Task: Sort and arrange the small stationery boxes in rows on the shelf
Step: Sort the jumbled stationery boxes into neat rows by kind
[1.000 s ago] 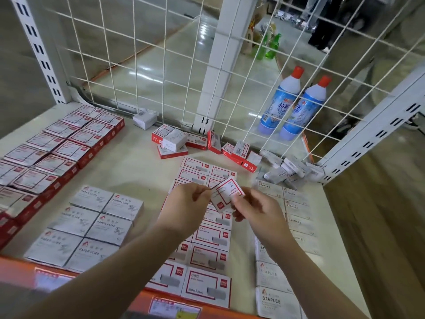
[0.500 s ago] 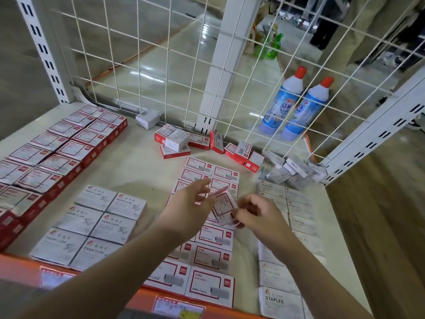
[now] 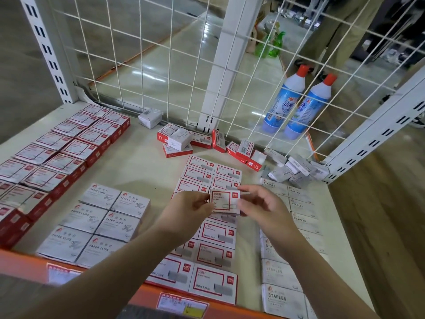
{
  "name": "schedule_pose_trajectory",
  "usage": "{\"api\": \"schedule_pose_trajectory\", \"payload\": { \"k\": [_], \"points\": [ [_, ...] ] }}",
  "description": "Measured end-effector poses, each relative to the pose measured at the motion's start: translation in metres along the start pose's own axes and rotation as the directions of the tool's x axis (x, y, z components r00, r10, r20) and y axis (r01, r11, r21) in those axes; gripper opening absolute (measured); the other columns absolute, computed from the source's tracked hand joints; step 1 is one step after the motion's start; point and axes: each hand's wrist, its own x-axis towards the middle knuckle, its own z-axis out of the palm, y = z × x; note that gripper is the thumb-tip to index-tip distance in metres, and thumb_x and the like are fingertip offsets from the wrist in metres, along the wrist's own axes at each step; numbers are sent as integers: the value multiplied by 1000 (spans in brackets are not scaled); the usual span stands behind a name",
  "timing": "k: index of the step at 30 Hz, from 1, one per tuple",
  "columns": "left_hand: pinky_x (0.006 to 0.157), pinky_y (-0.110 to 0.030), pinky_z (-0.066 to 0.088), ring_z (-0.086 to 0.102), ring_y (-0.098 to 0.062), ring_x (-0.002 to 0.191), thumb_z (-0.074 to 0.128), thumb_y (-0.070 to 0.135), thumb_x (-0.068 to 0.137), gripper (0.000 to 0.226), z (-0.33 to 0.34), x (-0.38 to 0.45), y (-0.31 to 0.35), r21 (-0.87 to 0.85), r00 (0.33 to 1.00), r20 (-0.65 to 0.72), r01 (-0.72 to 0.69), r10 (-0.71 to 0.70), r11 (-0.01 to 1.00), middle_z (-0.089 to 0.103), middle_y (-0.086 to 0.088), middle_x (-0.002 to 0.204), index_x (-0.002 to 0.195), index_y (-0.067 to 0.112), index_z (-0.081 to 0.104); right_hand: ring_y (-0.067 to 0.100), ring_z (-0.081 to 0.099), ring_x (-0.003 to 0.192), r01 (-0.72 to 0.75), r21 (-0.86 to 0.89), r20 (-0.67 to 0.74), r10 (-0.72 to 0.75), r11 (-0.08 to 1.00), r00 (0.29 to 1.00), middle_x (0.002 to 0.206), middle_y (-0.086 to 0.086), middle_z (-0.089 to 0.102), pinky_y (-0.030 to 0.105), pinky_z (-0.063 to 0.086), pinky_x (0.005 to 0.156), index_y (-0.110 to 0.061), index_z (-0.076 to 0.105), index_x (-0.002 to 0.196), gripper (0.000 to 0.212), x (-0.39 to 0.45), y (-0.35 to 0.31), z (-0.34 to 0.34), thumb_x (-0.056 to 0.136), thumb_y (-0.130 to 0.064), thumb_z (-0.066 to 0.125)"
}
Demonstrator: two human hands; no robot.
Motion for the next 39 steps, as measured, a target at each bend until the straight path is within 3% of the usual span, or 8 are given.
{"api": "schedule_pose_trajectory", "payload": {
  "k": [6,11,14,19,25,33,36,39],
  "points": [
    [74,-33,58,66,-22,88,51,23,93,19,-1,-2,2,-35,996,-89,-3,0,999,65,17,88,108,21,64,6,64,94,62,-87,77,-55,994,995,102,-9,69,24,52,82,-27,57,113,46,-1,2,4,76,-3,72],
    [62,-6,49,60,5,81,55,21,91,30,-3,-3,3,-114,997,-80,-14,5,993,63,19,91,121,18,59,4,64,93,121,-80,23,-120,989,993,103,-6,69,18,51,80,-27,57,108,48,0,4,1,74,5,71],
    [53,-1,43,55,13,73,53,25,92,30,-2,-4,5,-78,998,-69,-19,13,997,59,25,85,120,17,59,6,64,97,134,-97,-1,-135,986,991,104,-7,69,25,51,86,-28,57,108,49,0,6,0,74,4,71],
    [55,-4,45,58,7,75,48,28,94,25,-4,-5,3,23,998,-33,-48,48,999,62,20,89,112,19,63,6,63,97,142,-125,-8,-144,982,990,104,-8,68,31,51,92,-33,56,105,49,-1,6,2,74,1,73],
    [45,-2,38,50,5,57,46,30,95,26,-5,-7,2,122,998,-55,-35,42,992,55,22,78,115,21,60,4,62,101,147,-157,14,-147,977,989,105,-13,67,36,48,96,-37,56,102,48,-2,4,4,73,-3,74],
    [65,-8,46,52,9,76,47,32,94,29,-10,-8,2,130,999,-36,-19,24,991,54,27,82,118,22,59,4,62,102,148,-176,-5,-152,973,988,104,-14,68,37,49,95,-38,57,100,46,-2,1,7,73,-5,75],
    [85,-25,52,58,-2,91,49,34,93,32,-15,-9,0,134,999,-44,-8,14,991,60,18,95,121,20,57,4,60,105,141,-188,-12,-146,972,989,106,-14,67,34,49,95,-37,56,102,45,-1,-1,10,74,-8,75],
    [84,-19,45,53,-4,97,50,33,93,32,-28,-13,2,278,995,-84,-30,55,960,59,11,110,123,22,55,0,61,99,141,-186,-33,-150,972,988,101,-16,67,19,53,79,-35,55,102,41,4,-6,19,75,-11,74]
  ]
}}
